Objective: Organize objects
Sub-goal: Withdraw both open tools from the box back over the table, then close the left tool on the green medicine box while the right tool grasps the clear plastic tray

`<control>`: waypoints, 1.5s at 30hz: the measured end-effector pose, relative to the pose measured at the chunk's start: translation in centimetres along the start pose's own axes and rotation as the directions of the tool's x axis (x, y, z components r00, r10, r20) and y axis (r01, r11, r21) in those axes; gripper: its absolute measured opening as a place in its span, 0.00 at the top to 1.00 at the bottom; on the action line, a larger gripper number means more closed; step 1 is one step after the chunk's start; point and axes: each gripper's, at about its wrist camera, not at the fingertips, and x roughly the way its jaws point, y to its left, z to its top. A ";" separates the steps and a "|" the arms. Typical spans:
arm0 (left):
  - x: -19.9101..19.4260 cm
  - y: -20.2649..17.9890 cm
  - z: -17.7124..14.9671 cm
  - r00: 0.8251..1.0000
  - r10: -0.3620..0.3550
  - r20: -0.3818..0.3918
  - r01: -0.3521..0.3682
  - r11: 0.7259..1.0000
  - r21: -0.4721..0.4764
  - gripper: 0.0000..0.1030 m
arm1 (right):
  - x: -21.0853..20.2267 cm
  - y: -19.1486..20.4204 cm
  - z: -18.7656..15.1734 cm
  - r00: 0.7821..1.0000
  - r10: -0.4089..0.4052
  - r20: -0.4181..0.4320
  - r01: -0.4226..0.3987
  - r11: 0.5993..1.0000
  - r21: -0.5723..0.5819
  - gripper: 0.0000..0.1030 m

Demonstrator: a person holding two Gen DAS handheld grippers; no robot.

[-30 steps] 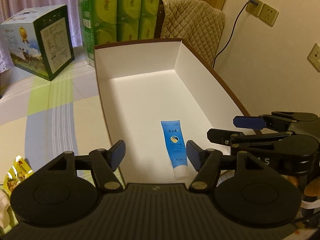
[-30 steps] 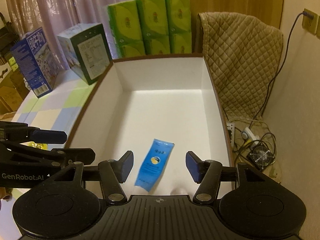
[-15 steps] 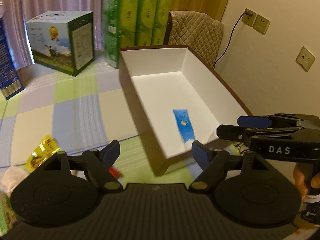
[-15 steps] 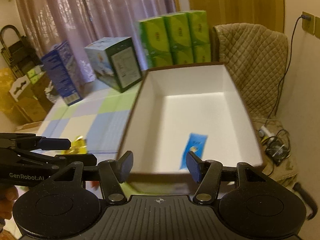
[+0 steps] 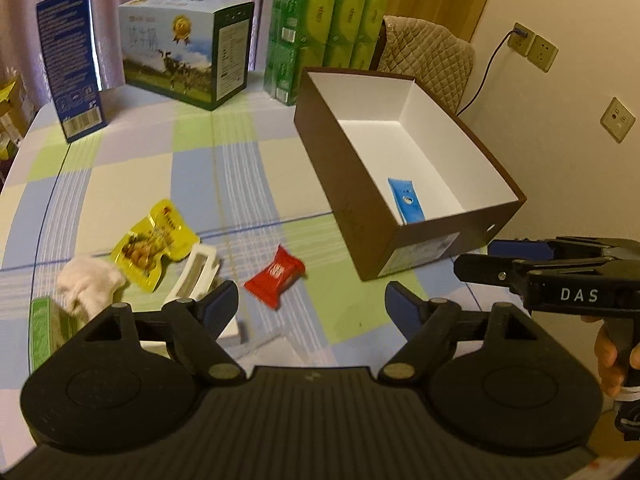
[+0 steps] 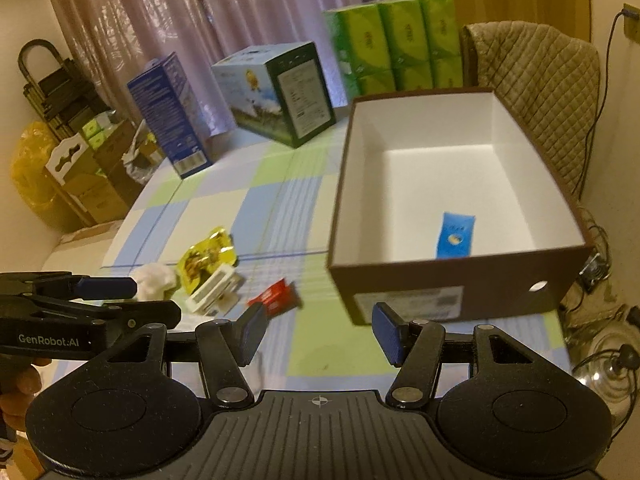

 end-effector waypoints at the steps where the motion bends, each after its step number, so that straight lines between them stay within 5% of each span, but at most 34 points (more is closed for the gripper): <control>1: -0.2 0.2 -0.3 1.000 0.000 -0.001 0.000 1.000 -0.001 0.25 | 0.0 0.3 -0.2 1.000 0.005 -0.003 -0.005 1.000 -0.002 0.46; 23: -3.9 8.3 -6.8 0.986 0.158 -0.061 -0.165 0.978 -0.128 0.24 | 4.9 7.0 -3.9 0.984 0.132 -0.122 -0.145 0.984 -0.100 0.46; 45: -5.9 16.8 -10.9 0.938 0.329 -0.113 -0.348 0.887 -0.303 0.24 | 15.1 8.4 -3.6 0.952 0.204 -0.226 -0.262 0.927 -0.266 0.46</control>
